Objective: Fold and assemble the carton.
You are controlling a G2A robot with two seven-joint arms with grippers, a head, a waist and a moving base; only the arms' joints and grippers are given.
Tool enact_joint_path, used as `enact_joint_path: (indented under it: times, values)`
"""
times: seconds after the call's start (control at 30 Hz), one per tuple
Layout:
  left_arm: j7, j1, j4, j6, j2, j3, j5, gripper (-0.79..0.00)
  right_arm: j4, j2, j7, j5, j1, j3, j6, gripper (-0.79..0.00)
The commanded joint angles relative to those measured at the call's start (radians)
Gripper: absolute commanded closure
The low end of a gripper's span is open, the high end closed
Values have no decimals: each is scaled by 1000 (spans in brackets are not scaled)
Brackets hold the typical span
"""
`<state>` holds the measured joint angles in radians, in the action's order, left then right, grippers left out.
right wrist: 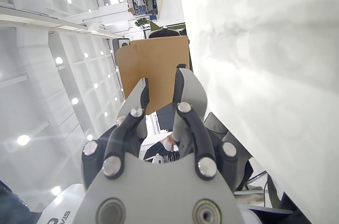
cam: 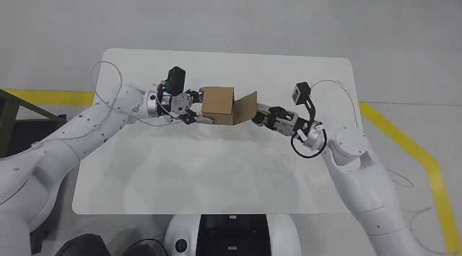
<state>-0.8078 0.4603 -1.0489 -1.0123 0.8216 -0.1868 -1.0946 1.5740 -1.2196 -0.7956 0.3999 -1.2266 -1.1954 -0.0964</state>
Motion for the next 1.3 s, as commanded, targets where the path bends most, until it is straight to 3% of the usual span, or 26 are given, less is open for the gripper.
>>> enact_joint_path:
  times: [0.0,0.63,0.97,1.27]
  values:
    - [0,-1,3,0,2,1,-3,-108,2,1,0,-1,1,0,-1,-215]
    - [0,-12,21,0,24,13,-45,-102,28,7,-9,-48,18,22,-8,-212]
    - [0,-15,33,0,34,14,-65,-99,22,7,5,-63,34,35,-14,-299]
    - [0,-17,43,0,40,12,-81,-95,23,9,-3,-89,47,51,-24,-311]
